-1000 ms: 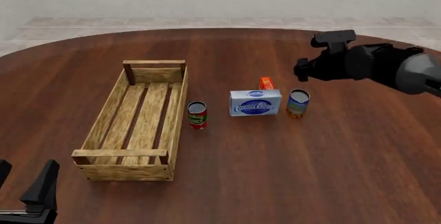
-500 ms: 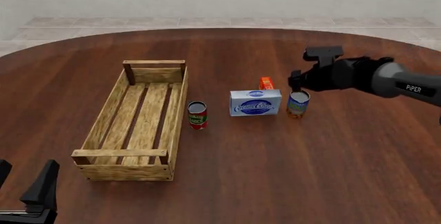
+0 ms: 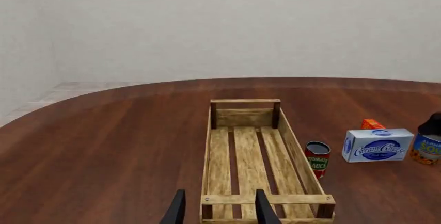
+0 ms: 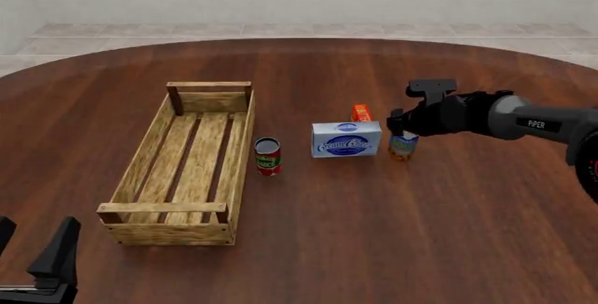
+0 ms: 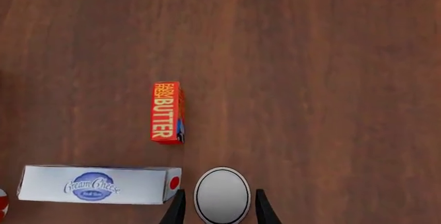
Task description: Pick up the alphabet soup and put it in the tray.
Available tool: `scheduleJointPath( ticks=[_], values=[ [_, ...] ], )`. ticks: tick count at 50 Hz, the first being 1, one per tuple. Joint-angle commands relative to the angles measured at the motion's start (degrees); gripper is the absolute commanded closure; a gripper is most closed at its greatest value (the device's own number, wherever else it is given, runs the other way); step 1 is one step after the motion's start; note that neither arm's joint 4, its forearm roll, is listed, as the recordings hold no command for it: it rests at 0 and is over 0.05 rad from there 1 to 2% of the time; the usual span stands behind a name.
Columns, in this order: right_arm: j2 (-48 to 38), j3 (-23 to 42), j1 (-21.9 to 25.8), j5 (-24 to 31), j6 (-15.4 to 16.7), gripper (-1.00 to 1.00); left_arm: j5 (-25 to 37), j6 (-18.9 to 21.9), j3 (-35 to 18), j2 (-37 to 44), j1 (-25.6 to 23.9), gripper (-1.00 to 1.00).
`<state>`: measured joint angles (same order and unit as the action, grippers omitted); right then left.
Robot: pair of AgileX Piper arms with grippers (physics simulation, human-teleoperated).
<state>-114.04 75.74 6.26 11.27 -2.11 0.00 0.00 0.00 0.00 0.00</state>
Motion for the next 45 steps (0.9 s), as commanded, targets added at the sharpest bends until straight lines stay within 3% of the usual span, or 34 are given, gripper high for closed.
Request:
scheduleJointPath(
  ticks=[1,25,26,45],
  values=[
    [-2.12,-0.55,0.19,-1.71,-0.60,-1.00,0.00,0.00,0.00,0.00,0.00,-1.00],
    [-5.23,-1.13,1.46,-4.08,-2.61,-1.00,0.00,0.00,0.00,0.00,0.00,-1.00],
    [-5.30,-1.11,1.45,-4.12,-2.60,1.00,0.00,0.00,0.00,0.00,0.00,-1.00],
    [-1.91,-1.22,1.05,-2.42,-0.26,1.00,0.00,0.00,0.00,0.00,0.00,-1.00]
  ],
)
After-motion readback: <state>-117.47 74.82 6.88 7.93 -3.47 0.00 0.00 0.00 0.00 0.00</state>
